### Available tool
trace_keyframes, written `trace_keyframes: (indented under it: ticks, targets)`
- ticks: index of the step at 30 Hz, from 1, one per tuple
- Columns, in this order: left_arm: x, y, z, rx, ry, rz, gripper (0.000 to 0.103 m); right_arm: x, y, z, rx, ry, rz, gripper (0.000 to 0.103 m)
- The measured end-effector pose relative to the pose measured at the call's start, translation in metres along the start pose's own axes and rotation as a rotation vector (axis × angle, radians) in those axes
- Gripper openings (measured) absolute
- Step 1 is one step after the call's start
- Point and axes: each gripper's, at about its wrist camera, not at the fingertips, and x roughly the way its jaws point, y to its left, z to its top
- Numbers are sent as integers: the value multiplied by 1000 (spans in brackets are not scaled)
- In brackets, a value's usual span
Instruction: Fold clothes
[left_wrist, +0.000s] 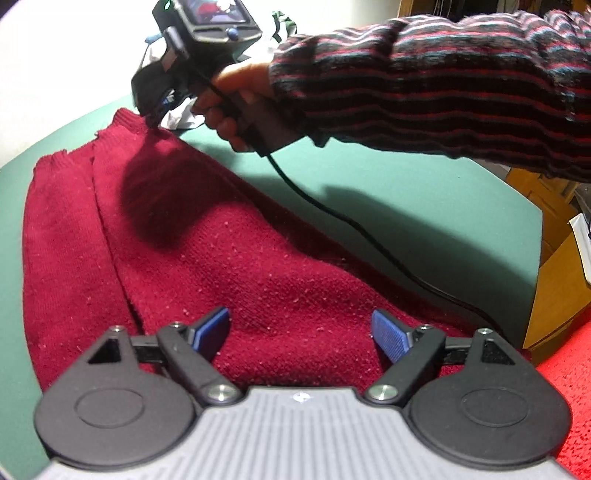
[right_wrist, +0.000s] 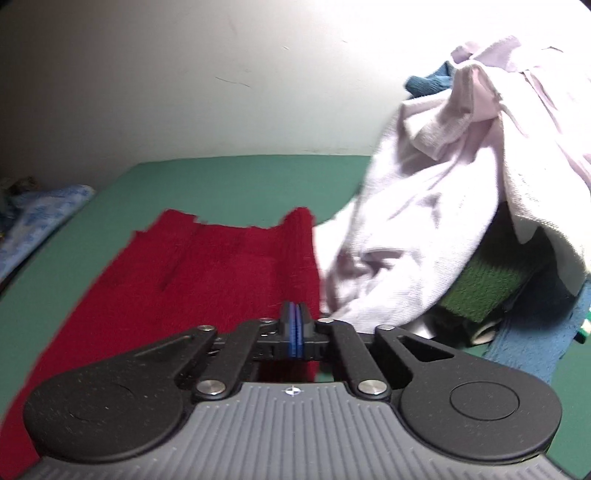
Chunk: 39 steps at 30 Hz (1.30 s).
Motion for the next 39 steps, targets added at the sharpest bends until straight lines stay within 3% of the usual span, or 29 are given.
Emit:
trace_keyframes:
  ticks: [2,6,9,11,14,15,16,26,29,33,39]
  targets:
    - [3,1,1,0,0,3,86,6,-4,-4,5,11,2,1]
    - [6,3,3,-1,2,4,88,-9,-7,3,60,-39,54,17]
    - [4,0,0,5,7,1,91,-7,6,13,20,-36,110,29]
    - [4,-1,0,9,9,2,92,4,15,17,-26,-23,102,33]
    - [5,0,2,10,12,4,92,24,18,17,-27,26,103,29]
    - [5,0,2,11,13,4,92,27,17,17,-21,33,107,13]
    - [4,0,2,9,13,6,91,26,16,17,-24,28,101,5]
    - [6,3,3,-6,11,8,91,17,13,18,-54,-28,34,5]
    - [3,-1,1,1,14,14,91,15,12,18,-62,-44,14,14]
    - [0,-3,2,9,8,22,89,-29,10,-3,-55,1,157,28]
    - [-5,-12,0,39,-2,28,90,-93,15,-56,-79,76,370,28]
